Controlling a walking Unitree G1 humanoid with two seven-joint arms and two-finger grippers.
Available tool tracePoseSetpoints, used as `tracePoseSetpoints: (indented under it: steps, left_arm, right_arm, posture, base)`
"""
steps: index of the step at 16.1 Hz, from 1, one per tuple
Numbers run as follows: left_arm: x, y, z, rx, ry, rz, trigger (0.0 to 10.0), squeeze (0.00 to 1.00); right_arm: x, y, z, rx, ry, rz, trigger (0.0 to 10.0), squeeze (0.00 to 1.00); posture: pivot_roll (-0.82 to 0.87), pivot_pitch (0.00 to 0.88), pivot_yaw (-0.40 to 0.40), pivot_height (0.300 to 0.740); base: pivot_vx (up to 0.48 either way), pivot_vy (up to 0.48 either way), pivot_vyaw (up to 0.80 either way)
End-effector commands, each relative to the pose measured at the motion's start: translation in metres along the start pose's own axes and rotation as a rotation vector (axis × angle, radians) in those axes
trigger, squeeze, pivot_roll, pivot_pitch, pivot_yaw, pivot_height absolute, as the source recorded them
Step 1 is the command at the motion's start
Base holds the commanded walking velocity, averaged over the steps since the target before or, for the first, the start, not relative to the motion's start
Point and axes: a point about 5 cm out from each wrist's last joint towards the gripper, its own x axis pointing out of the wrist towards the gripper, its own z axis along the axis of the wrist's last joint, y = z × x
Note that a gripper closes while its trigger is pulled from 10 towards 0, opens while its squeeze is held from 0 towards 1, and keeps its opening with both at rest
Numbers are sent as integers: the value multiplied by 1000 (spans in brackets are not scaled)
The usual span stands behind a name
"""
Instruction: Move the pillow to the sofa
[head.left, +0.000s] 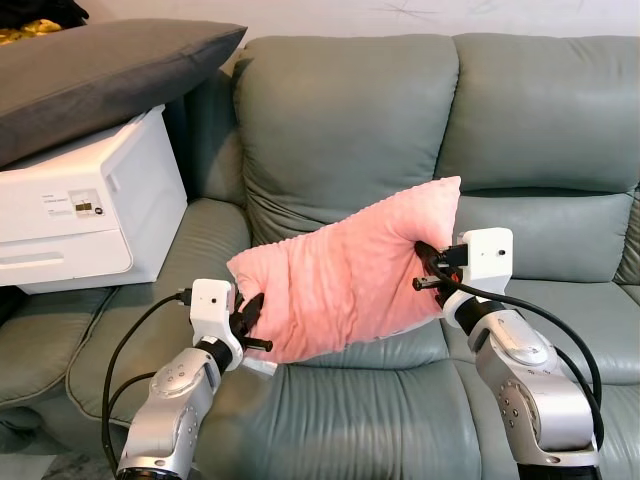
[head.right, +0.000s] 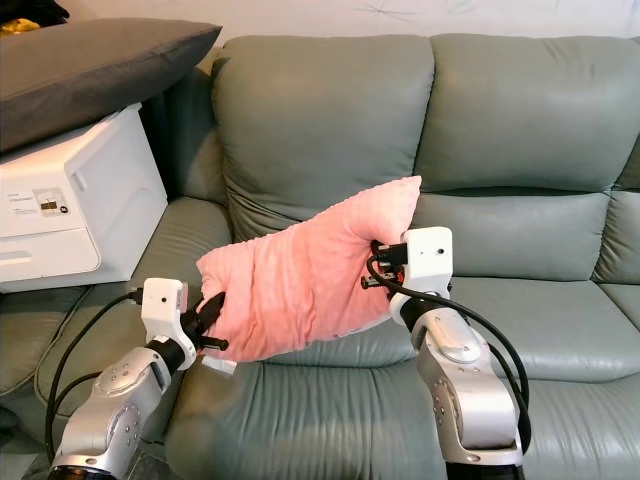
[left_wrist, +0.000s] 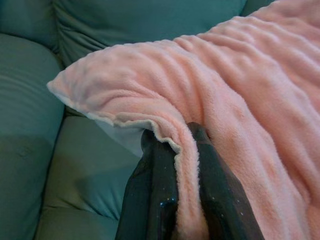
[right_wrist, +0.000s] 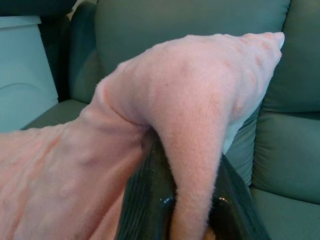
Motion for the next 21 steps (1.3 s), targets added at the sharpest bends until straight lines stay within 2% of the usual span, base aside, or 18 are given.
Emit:
tracePoseSetpoints:
  steps: [1, 5, 6, 9, 11, 12, 14, 16, 18, 21]
  left_arm:
    - [0, 7, 1, 21, -4, 11, 10000, 0]
    - [9, 24, -12, 35, 28, 50, 10000, 0]
    - [12, 32, -16, 62, 49, 60, 10000, 0]
    - [13, 36, -24, 100, 65, 49, 10000, 0]
    - [12, 28, -37, 78, 68, 31, 10000, 0]
    - [14, 26, -41, 73, 88, 46, 10000, 0]
    - [18, 22, -42, 95, 79, 53, 10000, 0]
    - [27, 16, -37, 128, 53, 47, 10000, 0]
    - [36, 8, -29, 92, -9, 52, 10000, 0]
    - [48, -3, -8, 89, -123, 50, 10000, 0]
  right_arm:
    - [0, -1, 3, 11, -24, -1, 10000, 0]
    - [4, 0, -12, 103, 13, -10, 10000, 0]
    - [6, -2, -25, 145, 55, -31, 10000, 0]
    - [3, -6, -41, 163, 94, -82, 10000, 0]
    - [-11, -10, -54, 182, 119, -110, 10000, 0]
    - [-14, -13, -59, 157, 136, -129, 10000, 0]
    - [-20, -14, -65, 140, 148, -135, 10000, 0]
    - [-25, -12, -72, 155, 164, -140, 10000, 0]
    - [-30, -6, -78, 154, 174, -128, 10000, 0]
    - [-31, -3, -78, 149, 168, -111, 10000, 0]
  posture:
    - [-71, 6, 31, 740]
    - [-67, 49, 36, 740]
    - [-66, 73, 34, 740]
    - [-62, 133, 27, 740]
    - [-70, 209, 30, 740]
    - [-75, 228, 31, 740]
    - [-82, 271, 31, 740]
    - [-85, 302, 31, 740]
    - [-97, 332, 34, 740]
    - [-116, 356, 35, 740]
  base:
    - [0, 0, 0]
    - [0, 0, 0]
    - [0, 0, 0]
    - [0, 0, 0]
    - [0, 0, 0]
    - [0, 0, 0]
    - [0, 0, 0]
    - [0, 0, 0]
    - [0, 0, 0]
    - [0, 0, 0]
